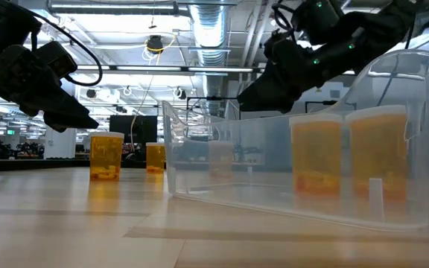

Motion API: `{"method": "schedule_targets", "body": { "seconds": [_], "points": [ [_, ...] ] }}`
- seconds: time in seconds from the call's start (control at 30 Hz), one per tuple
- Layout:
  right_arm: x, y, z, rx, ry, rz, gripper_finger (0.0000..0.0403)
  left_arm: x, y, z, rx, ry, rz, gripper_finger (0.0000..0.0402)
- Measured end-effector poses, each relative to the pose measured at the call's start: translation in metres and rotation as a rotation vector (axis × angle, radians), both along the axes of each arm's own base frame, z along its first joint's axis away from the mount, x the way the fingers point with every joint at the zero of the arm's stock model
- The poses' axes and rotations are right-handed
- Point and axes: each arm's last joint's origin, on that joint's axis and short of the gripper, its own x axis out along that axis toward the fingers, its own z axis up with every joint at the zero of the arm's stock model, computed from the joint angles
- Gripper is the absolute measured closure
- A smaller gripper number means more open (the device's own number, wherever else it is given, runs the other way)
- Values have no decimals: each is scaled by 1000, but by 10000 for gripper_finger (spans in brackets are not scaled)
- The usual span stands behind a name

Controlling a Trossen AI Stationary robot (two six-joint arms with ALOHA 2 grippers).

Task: Pick and place pill bottles into a basket
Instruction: Put the orange pill bottle into the transparent container

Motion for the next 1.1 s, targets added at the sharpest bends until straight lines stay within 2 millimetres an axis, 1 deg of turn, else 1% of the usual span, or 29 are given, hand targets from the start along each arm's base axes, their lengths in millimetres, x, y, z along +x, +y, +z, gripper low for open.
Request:
{"method": "schedule_targets", "body": {
  "seconds": [0.1,0.2,0.27,0.37,0.5,0.67,0.83,0.93,1.1],
  "points": [
    [1,-6,-2,-10,5,-13,163,0,0,0,0,0,0,175],
    [7,-11,-17,-5,64,-27,163,0,0,0,0,0,0,175],
    [17,-13,-26,-7,86,-27,163,0,0,0,0,1,0,175],
    [30,-16,-35,-18,106,-24,163,0,0,0,0,4,0,175],
    [41,-26,-42,-17,107,-50,163,0,0,-1,0,11,-1,175],
    [45,-37,-44,-10,100,-86,163,0,0,-1,1,14,-1,175],
    [46,-41,-41,-12,87,-97,163,0,0,-1,1,15,-1,175],
    [46,-41,-41,-12,86,-97,163,0,0,-1,1,15,-1,175],
    [47,-36,-41,-11,89,-79,163,-1,0,-1,1,16,-1,175]
  ]
}}
